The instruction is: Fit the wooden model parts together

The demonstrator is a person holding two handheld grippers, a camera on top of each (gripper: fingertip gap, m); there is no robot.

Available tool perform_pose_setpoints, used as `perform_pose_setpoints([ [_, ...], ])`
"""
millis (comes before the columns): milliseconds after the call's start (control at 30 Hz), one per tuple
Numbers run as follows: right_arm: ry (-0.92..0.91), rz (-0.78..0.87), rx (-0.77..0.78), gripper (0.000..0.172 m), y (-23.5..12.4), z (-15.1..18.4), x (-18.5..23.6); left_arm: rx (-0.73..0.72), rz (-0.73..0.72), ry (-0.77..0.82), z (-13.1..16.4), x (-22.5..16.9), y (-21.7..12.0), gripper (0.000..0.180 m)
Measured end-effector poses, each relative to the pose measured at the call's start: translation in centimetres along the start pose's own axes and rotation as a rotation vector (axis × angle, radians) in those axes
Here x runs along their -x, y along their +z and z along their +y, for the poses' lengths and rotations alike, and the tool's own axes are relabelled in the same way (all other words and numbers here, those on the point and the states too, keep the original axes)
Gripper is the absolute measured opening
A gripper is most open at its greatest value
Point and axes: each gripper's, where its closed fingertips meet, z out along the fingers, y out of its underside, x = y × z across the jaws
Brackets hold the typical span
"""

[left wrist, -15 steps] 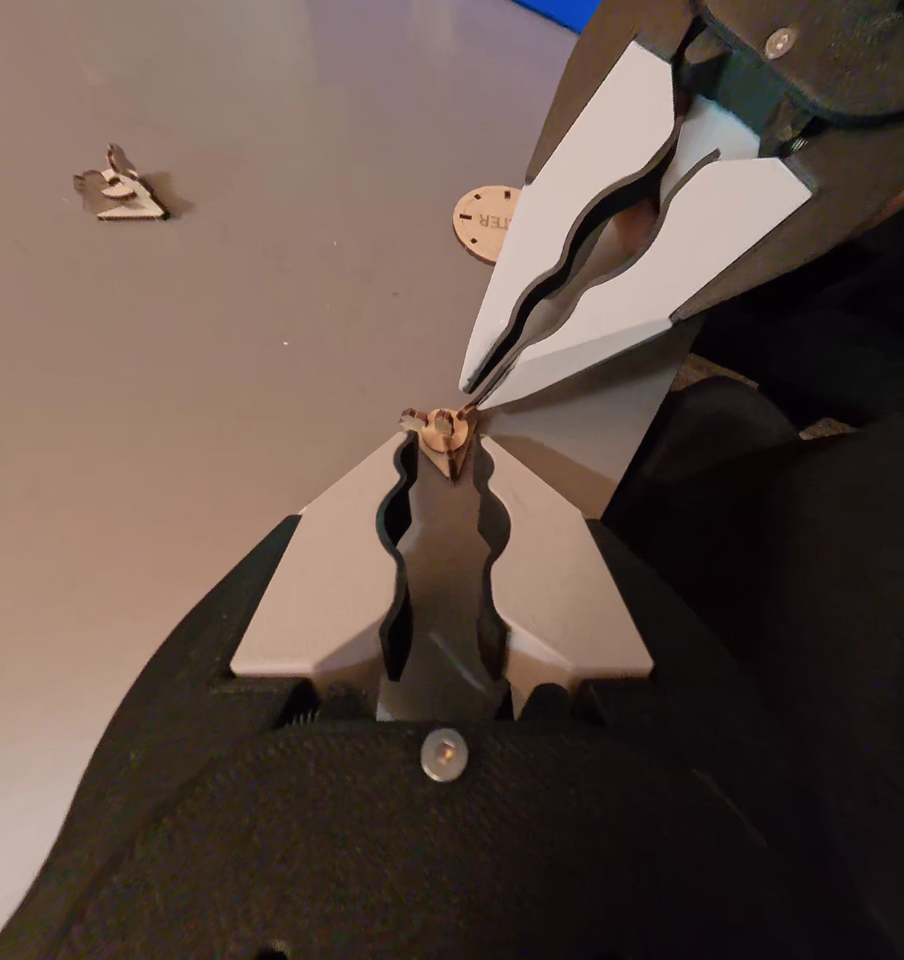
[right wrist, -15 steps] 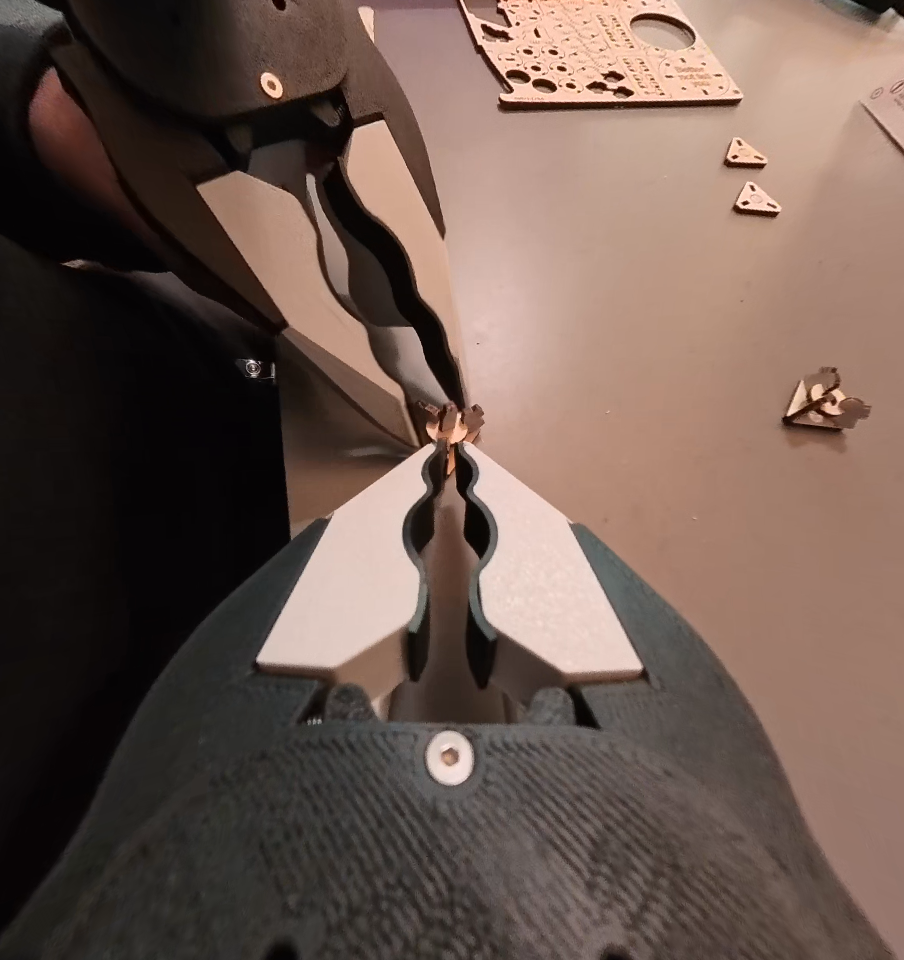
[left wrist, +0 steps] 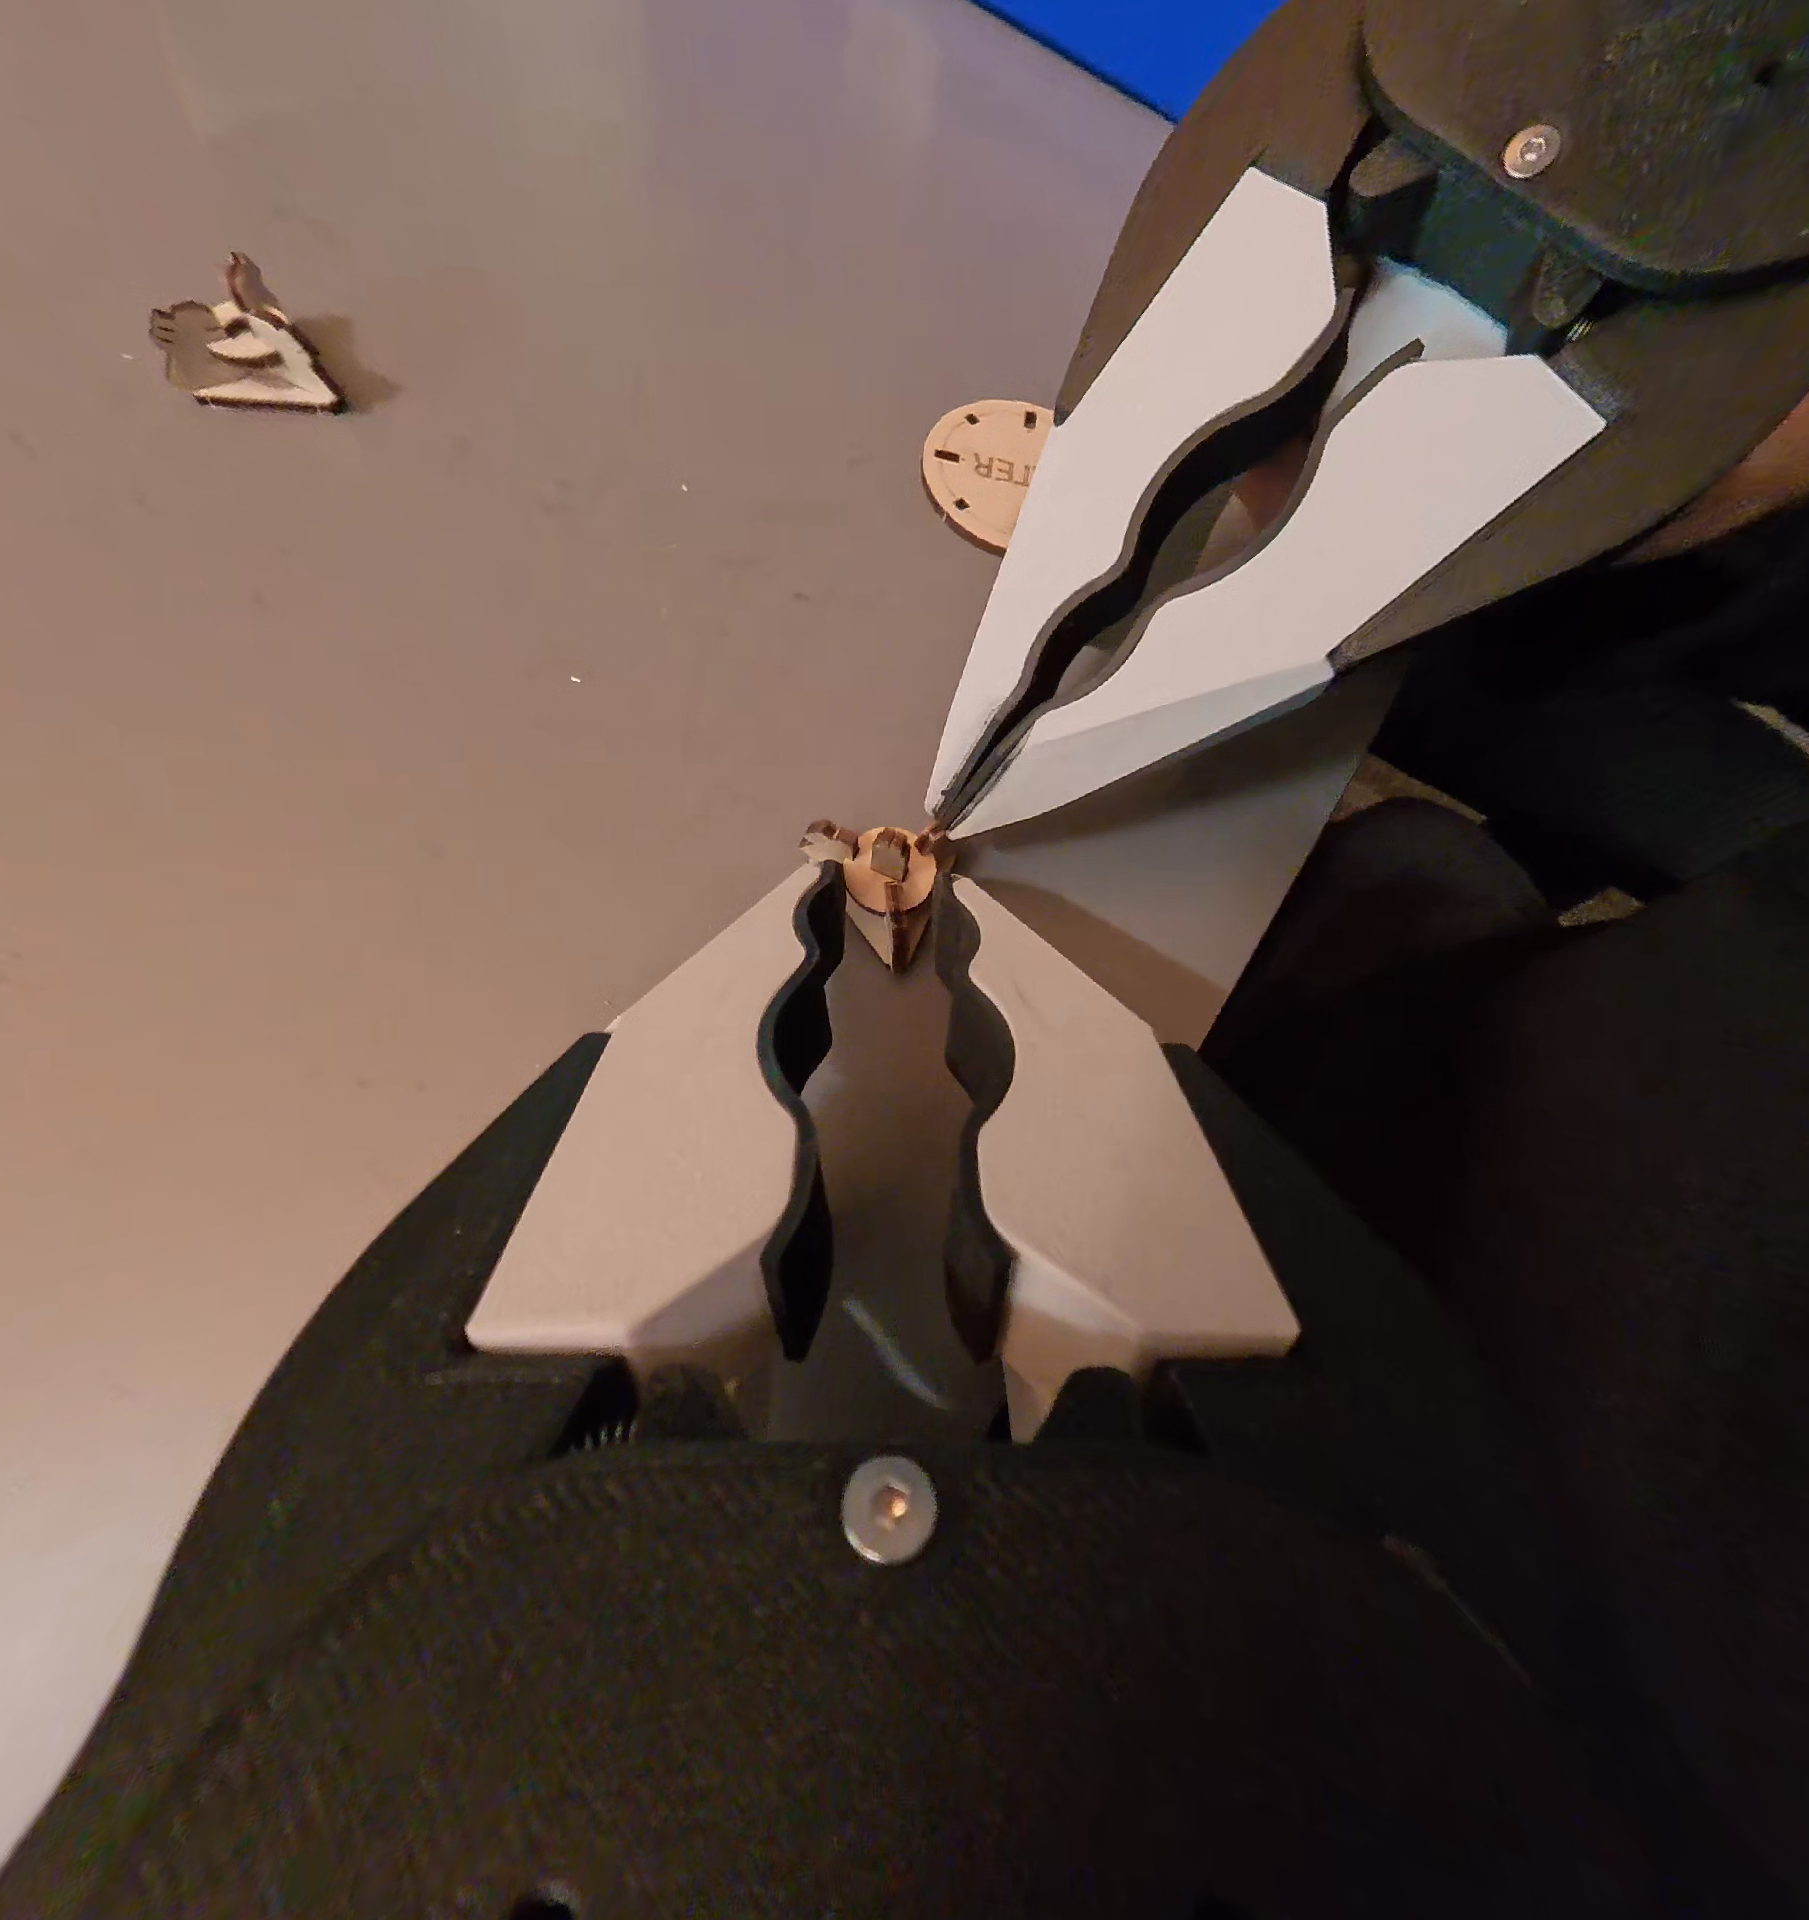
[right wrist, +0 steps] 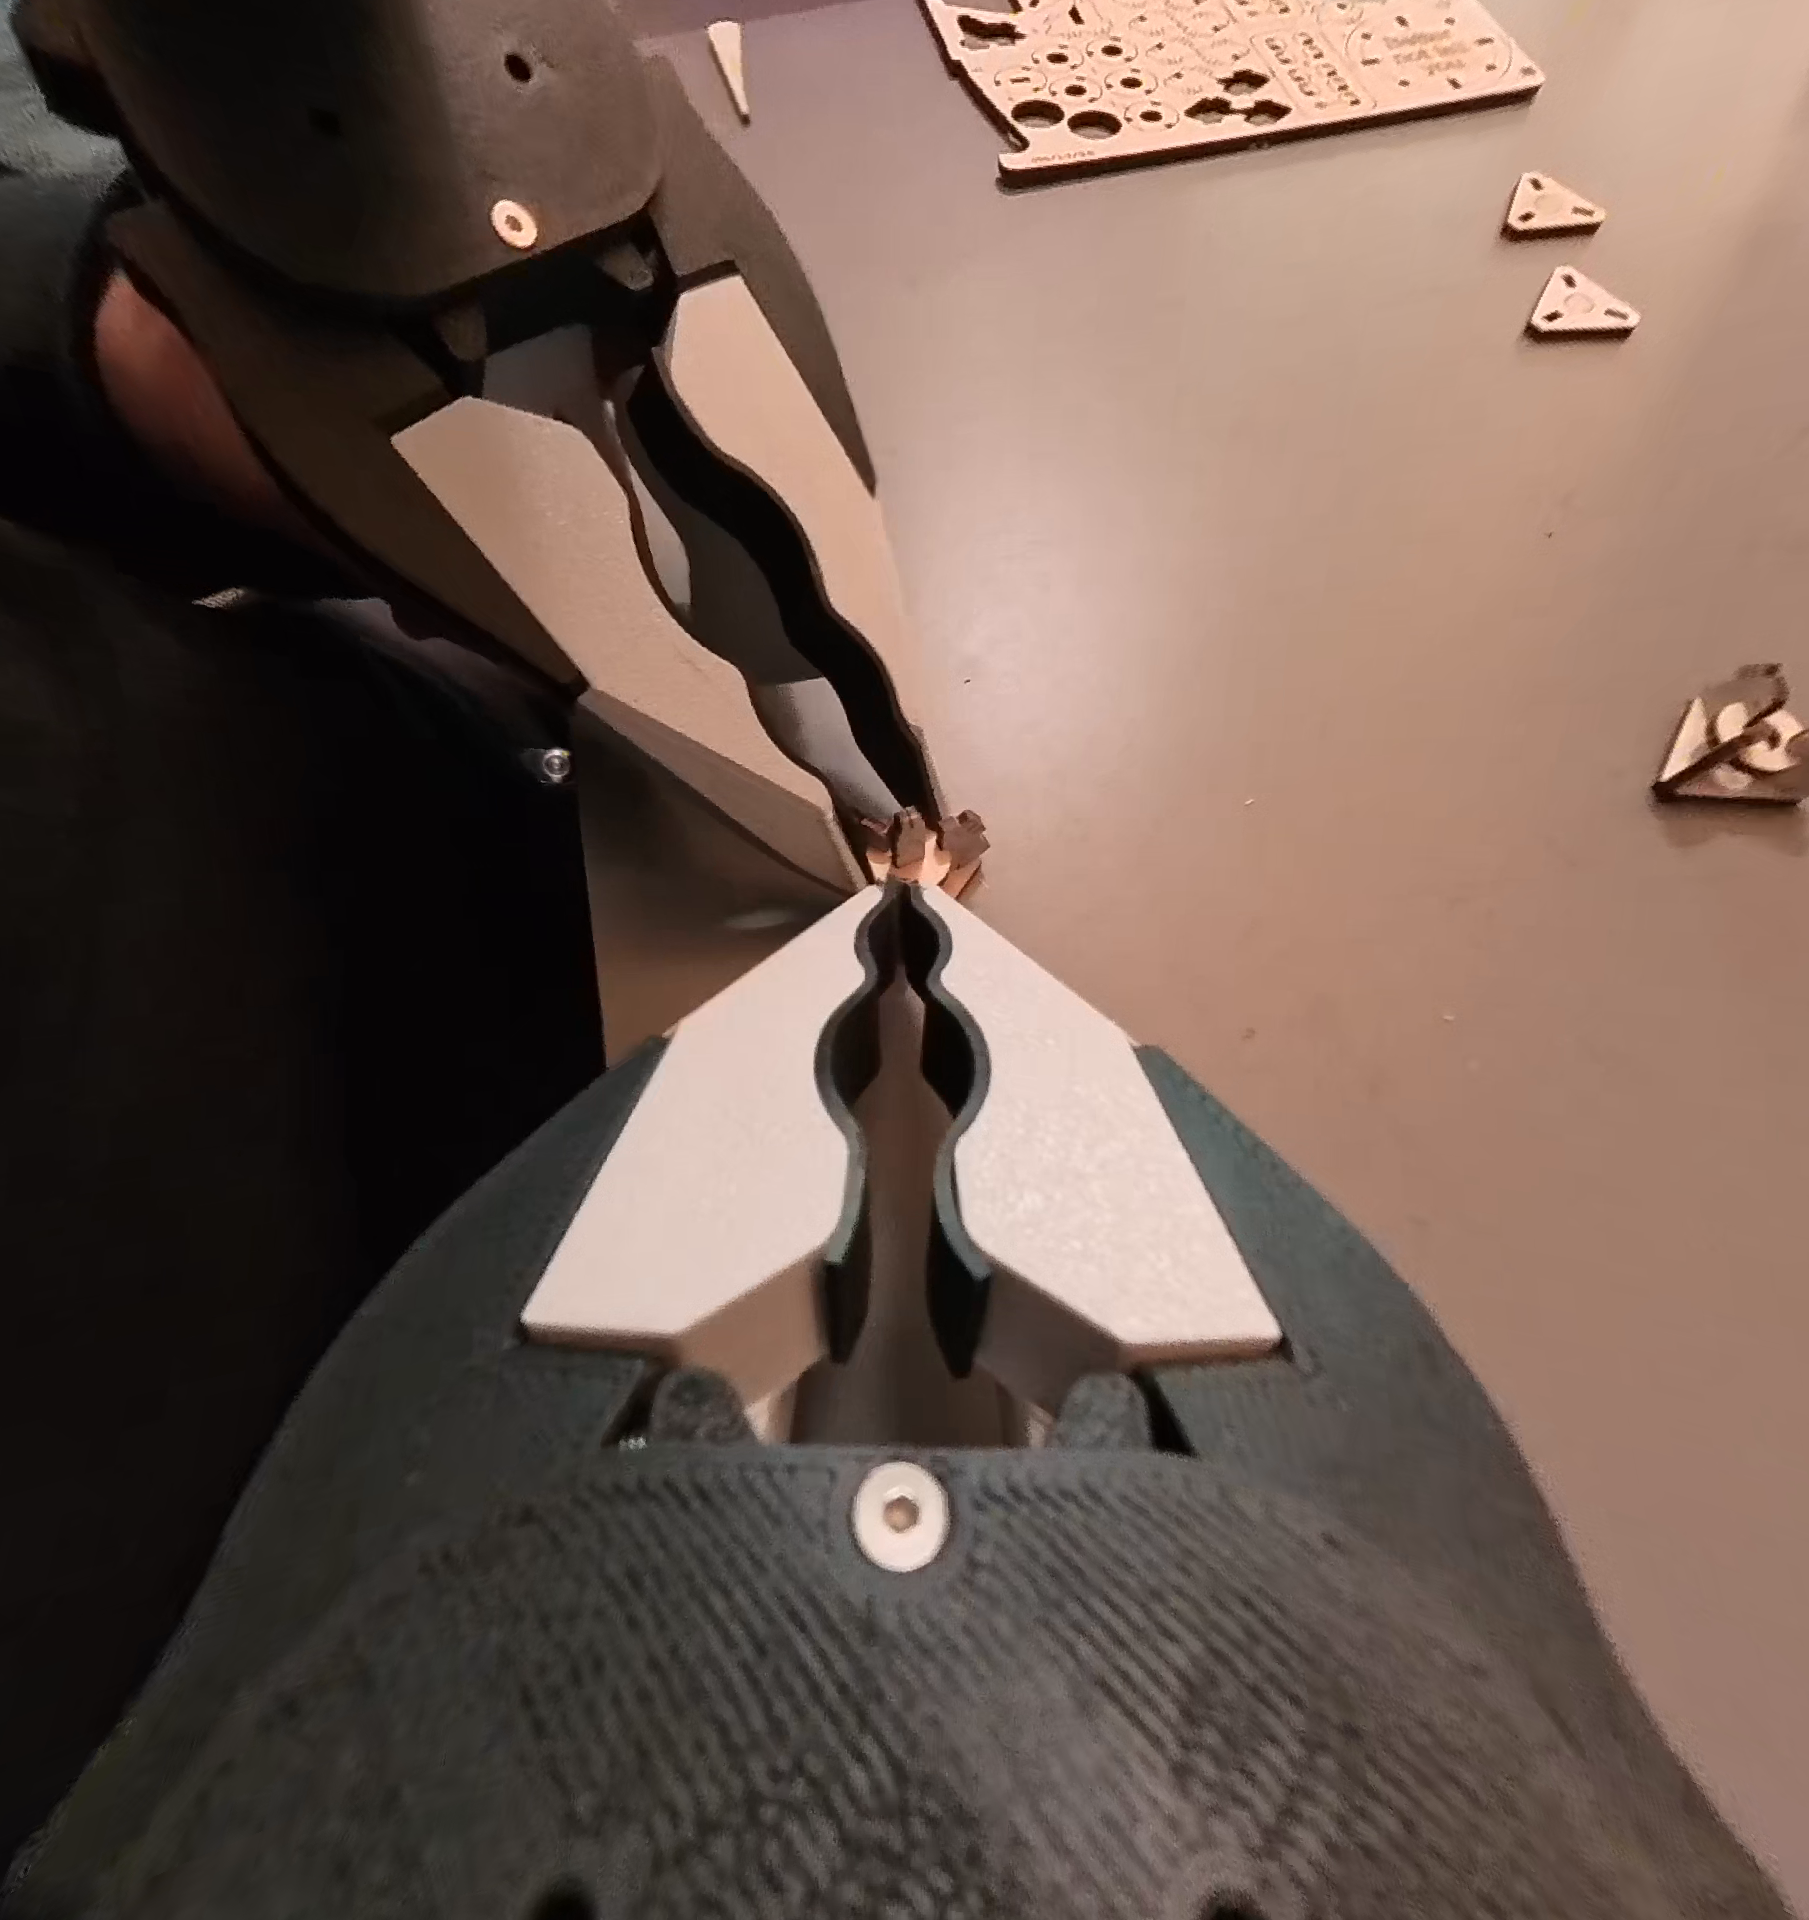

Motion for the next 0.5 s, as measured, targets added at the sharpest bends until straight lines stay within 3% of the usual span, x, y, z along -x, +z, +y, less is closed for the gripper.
perform_pose_setpoints([
  [367,-0.116,0.11,0.029,0.0,-0.3,-0.1,-0.2,-0.004,-0.037,0.044,0.0,0.1,0.1,0.016],
  [433,-0.126,0.121,0.008,0.01,-0.8,-0.6,-0.3,-0.005,-0.045,0.053,0.0,0.1,0.1,0.016],
  [500,-0.128,0.118,-0.001,0.01,-1.1,-0.6,-0.3,-0.005,-0.039,0.048,0.0,0.1,0.1,0.016],
])
